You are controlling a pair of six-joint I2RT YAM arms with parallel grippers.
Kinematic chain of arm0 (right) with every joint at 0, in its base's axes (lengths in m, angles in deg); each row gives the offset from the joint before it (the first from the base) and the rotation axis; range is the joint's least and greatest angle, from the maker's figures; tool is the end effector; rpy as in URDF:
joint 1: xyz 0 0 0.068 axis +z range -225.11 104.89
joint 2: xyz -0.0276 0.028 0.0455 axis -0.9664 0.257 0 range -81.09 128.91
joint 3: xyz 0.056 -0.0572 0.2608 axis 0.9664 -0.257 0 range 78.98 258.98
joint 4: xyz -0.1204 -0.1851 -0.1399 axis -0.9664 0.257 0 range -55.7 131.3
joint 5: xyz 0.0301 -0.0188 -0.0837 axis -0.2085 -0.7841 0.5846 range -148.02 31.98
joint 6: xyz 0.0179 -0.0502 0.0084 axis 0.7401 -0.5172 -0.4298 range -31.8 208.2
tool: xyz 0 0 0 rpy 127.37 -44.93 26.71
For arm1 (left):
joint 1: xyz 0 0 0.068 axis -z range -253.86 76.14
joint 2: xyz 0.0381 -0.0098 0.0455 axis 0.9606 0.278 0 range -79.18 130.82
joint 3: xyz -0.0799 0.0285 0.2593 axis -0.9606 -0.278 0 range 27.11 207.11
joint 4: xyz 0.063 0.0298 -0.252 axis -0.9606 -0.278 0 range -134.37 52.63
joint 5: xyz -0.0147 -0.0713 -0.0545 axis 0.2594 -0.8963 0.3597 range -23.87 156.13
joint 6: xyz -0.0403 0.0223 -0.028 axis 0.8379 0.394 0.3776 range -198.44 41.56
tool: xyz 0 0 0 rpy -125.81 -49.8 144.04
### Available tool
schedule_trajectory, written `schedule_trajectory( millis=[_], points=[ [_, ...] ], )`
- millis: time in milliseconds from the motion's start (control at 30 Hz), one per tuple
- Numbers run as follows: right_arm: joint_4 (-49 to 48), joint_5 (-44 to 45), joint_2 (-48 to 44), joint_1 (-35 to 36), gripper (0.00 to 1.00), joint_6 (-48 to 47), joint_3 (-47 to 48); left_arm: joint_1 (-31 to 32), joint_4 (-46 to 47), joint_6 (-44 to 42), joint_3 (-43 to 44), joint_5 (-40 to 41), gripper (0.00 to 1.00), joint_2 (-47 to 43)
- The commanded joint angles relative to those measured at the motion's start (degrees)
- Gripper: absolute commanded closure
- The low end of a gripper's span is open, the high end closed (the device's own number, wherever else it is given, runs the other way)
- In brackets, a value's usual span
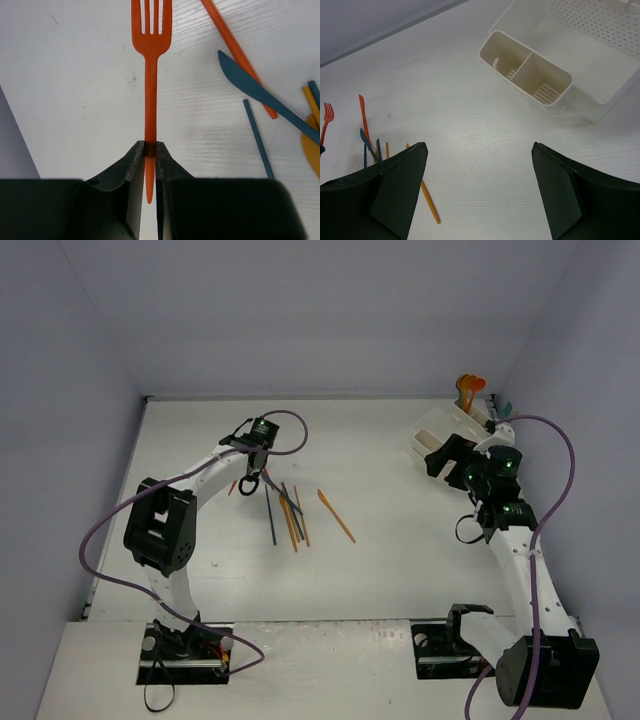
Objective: Sort the eating utensils into containers
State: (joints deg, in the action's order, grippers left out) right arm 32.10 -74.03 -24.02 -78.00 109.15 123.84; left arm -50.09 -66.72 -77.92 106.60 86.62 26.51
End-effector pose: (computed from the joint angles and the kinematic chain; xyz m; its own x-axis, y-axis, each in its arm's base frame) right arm 0.2353 -0.0021 0.3230 -0.2419 0.3564 -0.9025 -0.1461 0.9061 0.3970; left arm 0.3696 -0.1493 0.2248 -0.7564 0.3239 -0.5683 0.1895 0.9400 0.2836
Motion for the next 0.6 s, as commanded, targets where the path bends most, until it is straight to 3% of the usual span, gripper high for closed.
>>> schedule_trajectory(
  millis=[0, 100, 267, 567],
  points=[
    [-2.8, -2.8, -1.3, 0.7, 0.17, -1.3, 1.2, -0.5, -0.8, 2.1, 3.1, 4.8, 1.00, -2.9],
    [-2.9, -7.1, -0.9, 1.3, 0.17, -3.3, 2.4, -0.2, -0.2, 1.5, 3.2, -0.7, 1.00, -5.7],
    [-3.0, -13.2, -0.3, 4.7, 0.17, -7.3, 5.5, 3.2, 4.1, -1.7, -0.1, -16.5, 1.00, -15.0],
    [-3.3, -13.7, 3.4, 14.5, 0.18, -8.7, 15.4, 14.4, 6.3, -2.7, -1.1, -31.5, 1.00, -25.4]
  ],
)
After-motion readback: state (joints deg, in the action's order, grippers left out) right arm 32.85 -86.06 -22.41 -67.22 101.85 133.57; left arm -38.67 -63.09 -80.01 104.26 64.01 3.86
